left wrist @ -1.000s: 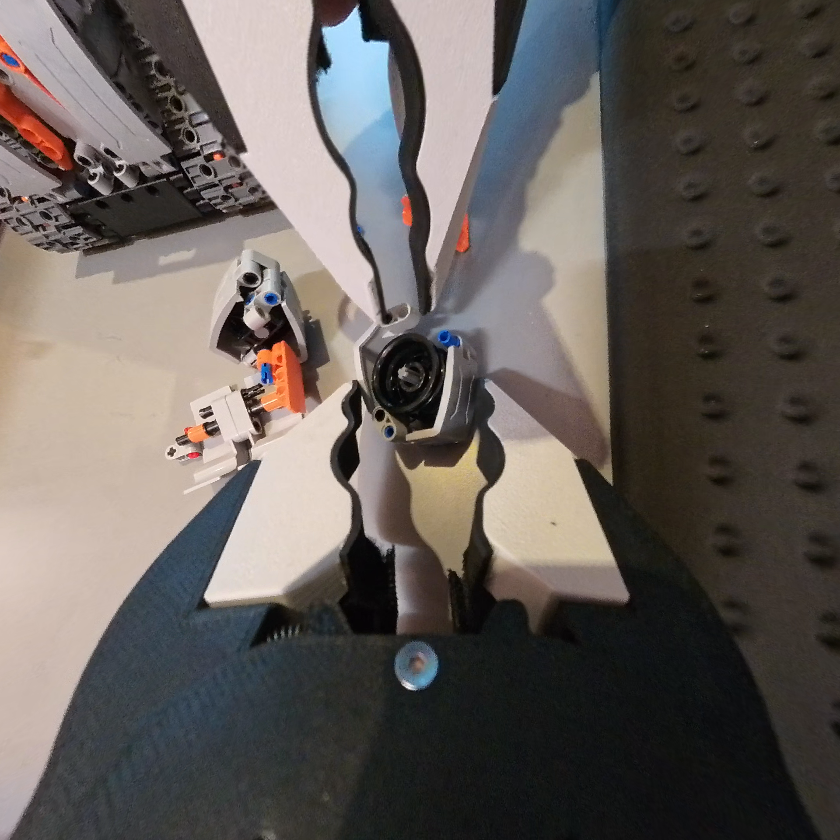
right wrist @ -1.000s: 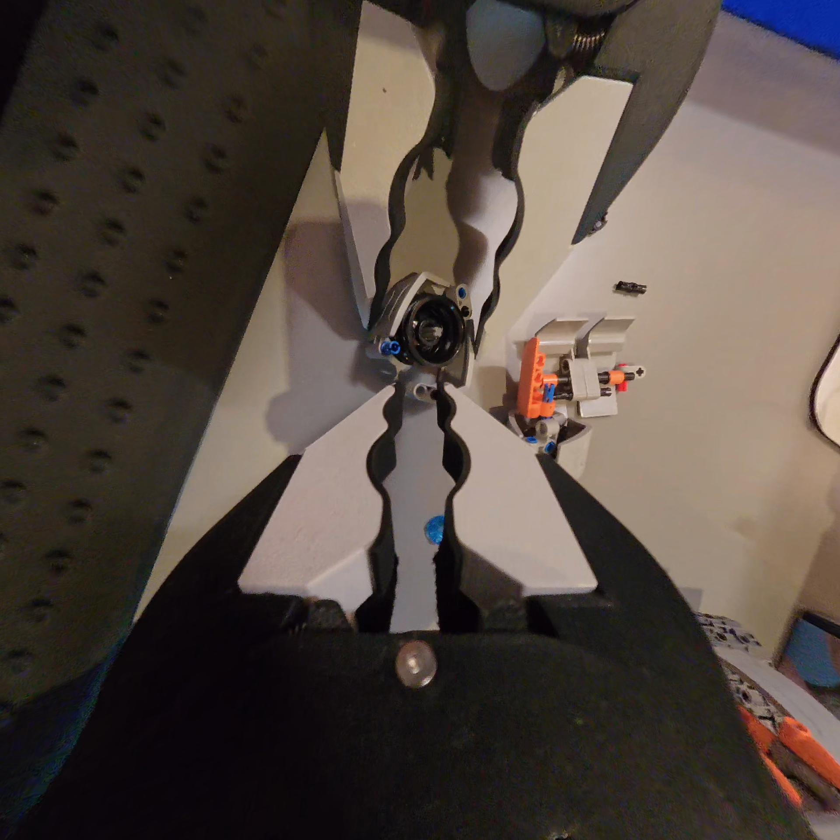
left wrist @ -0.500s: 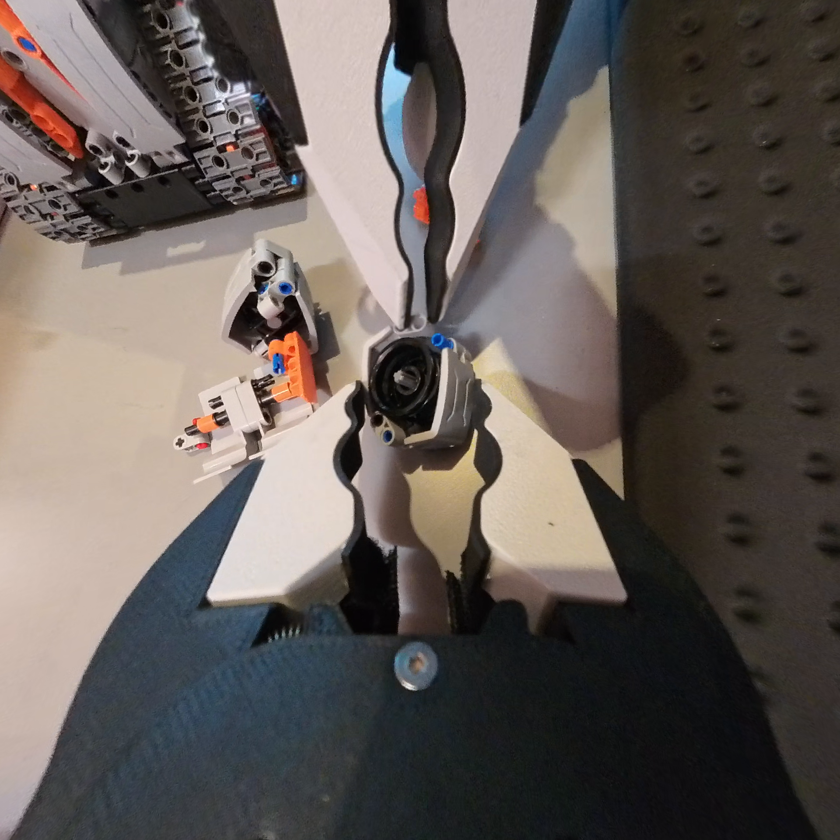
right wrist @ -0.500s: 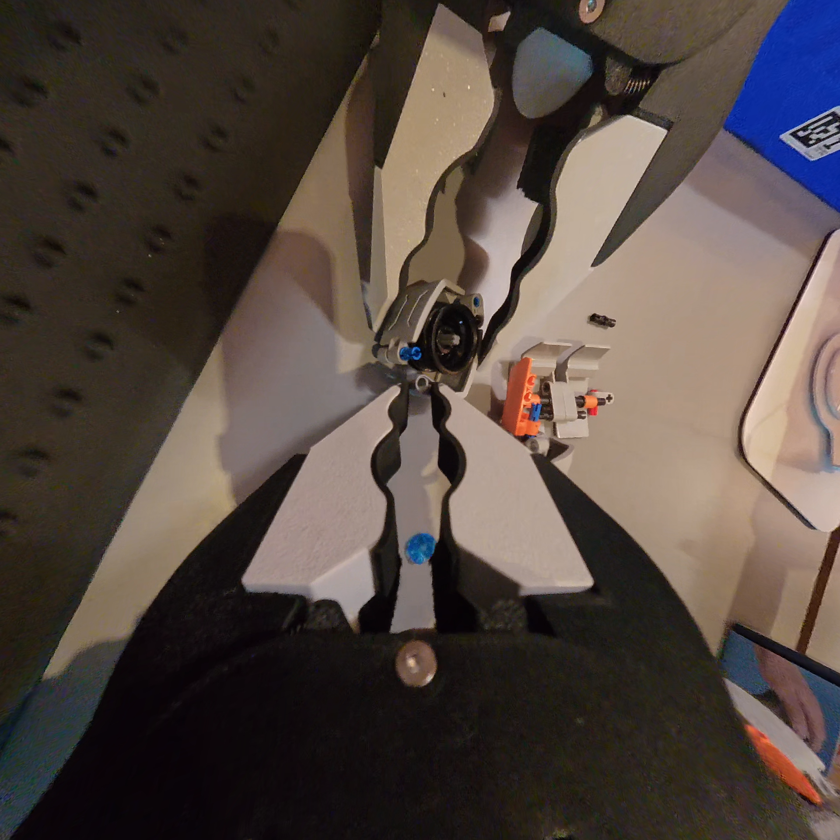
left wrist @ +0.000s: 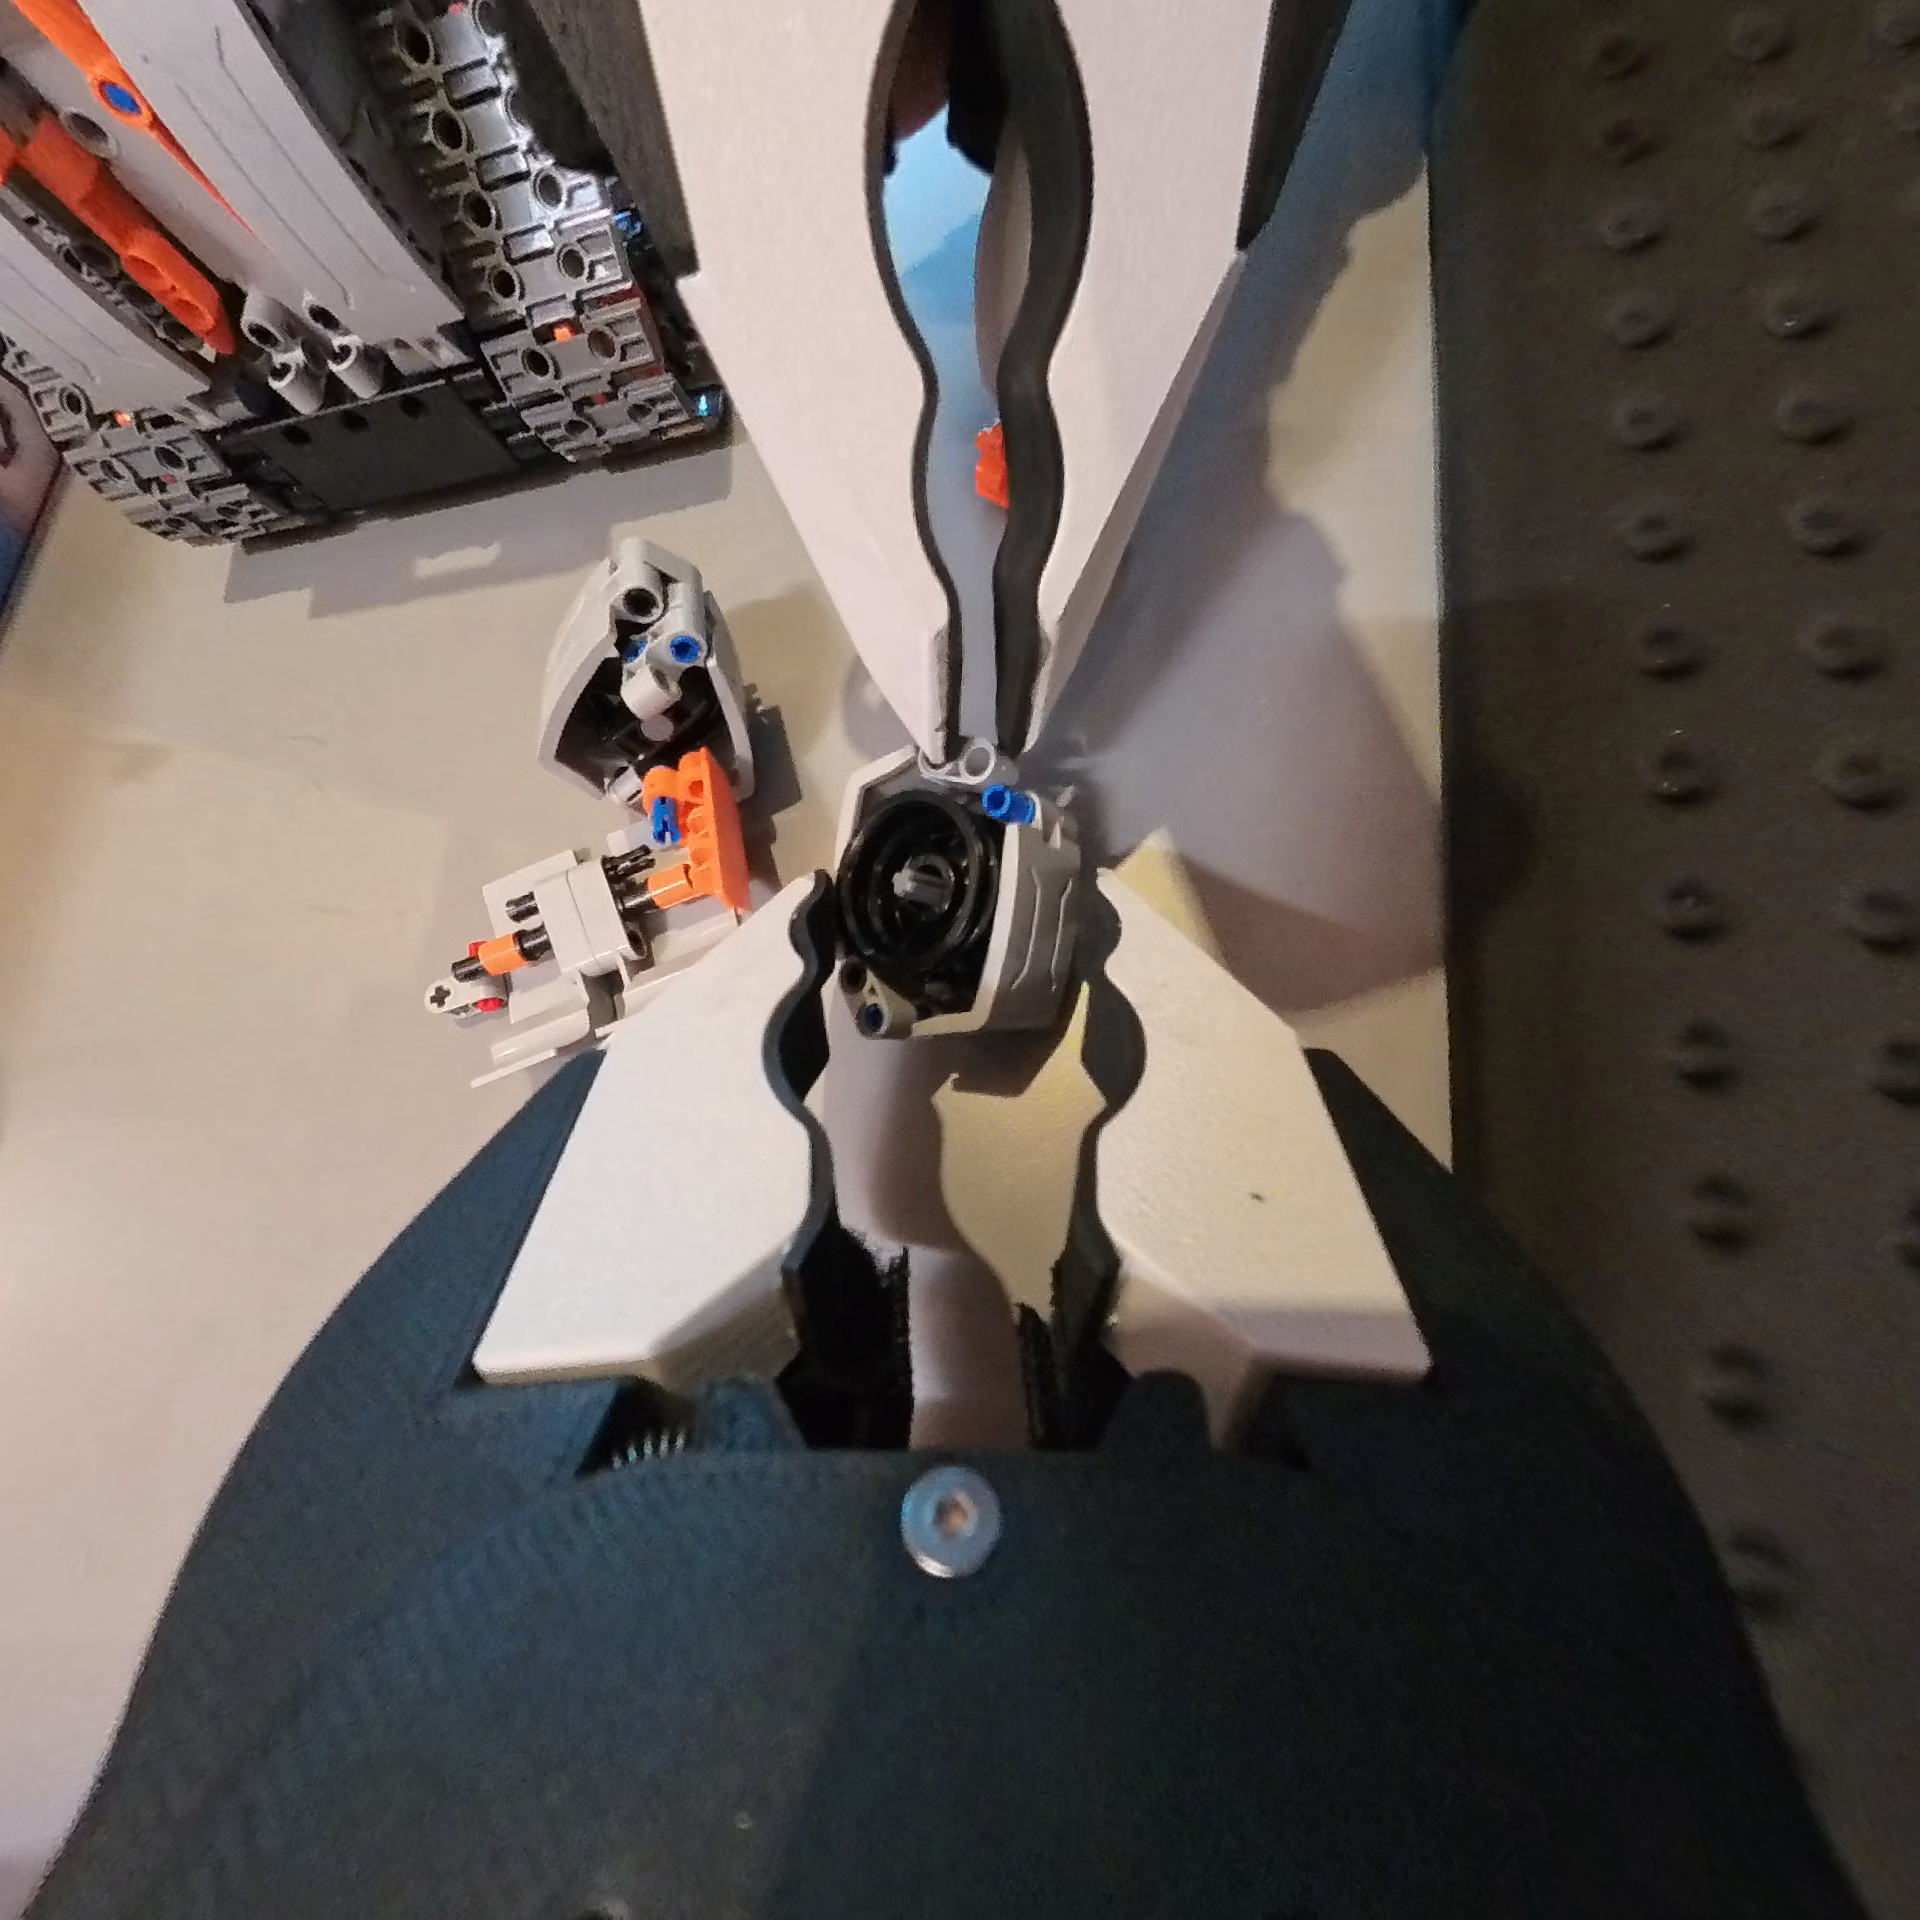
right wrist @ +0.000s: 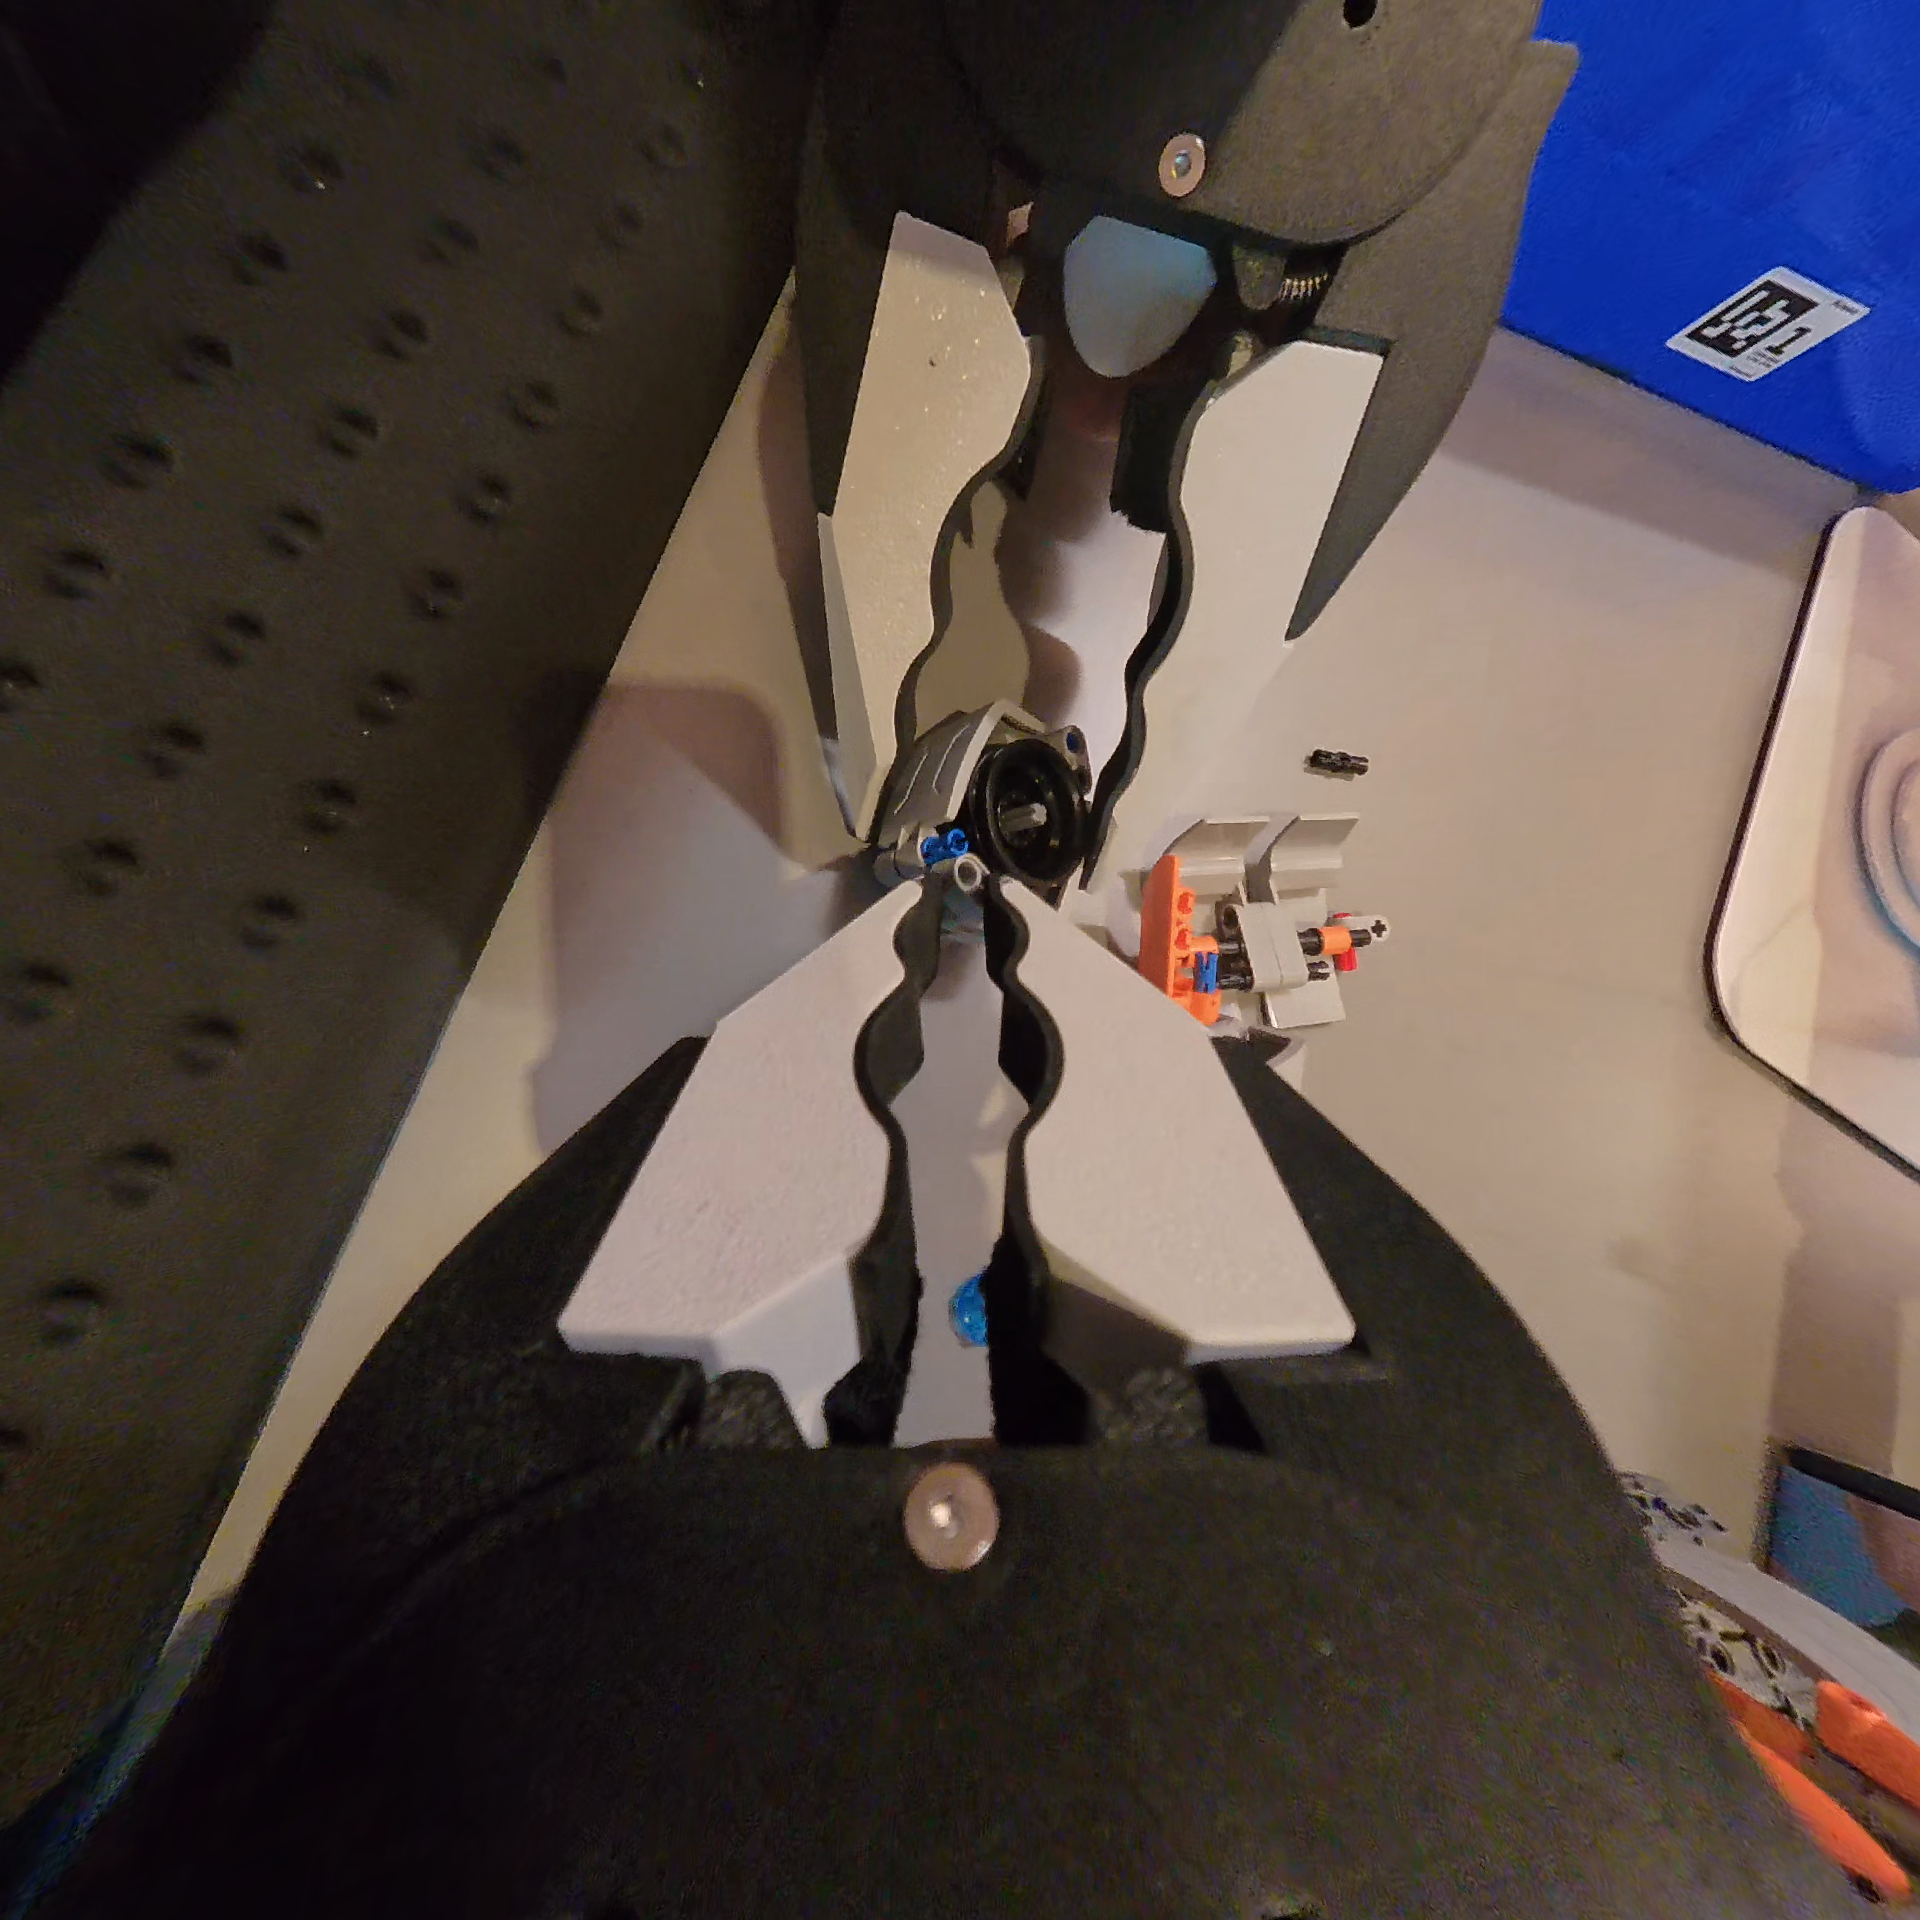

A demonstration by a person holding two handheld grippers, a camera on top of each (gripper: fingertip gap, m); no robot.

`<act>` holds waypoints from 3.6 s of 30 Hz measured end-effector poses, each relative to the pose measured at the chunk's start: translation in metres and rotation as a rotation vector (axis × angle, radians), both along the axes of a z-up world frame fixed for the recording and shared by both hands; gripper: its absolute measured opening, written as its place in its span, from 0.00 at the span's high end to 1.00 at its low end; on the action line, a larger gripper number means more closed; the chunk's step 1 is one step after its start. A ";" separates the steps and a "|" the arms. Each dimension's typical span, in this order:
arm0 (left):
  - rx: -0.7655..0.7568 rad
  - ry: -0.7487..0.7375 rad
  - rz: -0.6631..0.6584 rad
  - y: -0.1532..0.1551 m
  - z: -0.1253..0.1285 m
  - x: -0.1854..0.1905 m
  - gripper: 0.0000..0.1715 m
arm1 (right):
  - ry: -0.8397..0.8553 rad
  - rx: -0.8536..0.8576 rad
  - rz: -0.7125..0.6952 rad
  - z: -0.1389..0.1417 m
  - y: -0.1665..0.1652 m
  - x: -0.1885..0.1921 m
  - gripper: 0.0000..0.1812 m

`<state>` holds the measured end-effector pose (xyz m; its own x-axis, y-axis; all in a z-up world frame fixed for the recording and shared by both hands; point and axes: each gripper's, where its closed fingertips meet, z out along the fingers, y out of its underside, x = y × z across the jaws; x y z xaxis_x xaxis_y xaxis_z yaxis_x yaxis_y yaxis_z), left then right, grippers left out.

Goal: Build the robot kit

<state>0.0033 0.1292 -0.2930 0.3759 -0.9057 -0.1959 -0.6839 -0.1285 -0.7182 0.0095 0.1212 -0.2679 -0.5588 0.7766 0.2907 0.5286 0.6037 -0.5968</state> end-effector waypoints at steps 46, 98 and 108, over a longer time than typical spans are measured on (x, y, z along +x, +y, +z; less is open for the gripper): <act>0.033 0.045 0.025 0.005 -0.006 -0.002 0.78 | 0.136 -0.139 -0.179 0.016 0.009 -0.027 0.97; 0.068 0.195 -0.050 -0.013 0.004 -0.038 0.66 | 0.002 -0.243 -0.182 -0.009 0.002 -0.020 0.93; 0.030 0.210 0.068 -0.006 0.002 -0.041 0.71 | -0.017 -0.230 -0.173 -0.013 -0.003 -0.021 0.92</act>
<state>-0.0378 0.1230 -0.2908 0.3843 -0.8720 -0.3031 -0.8092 -0.1601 -0.5654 -0.0113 0.1180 -0.2809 -0.4160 0.9051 0.0878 0.6229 0.3540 -0.6976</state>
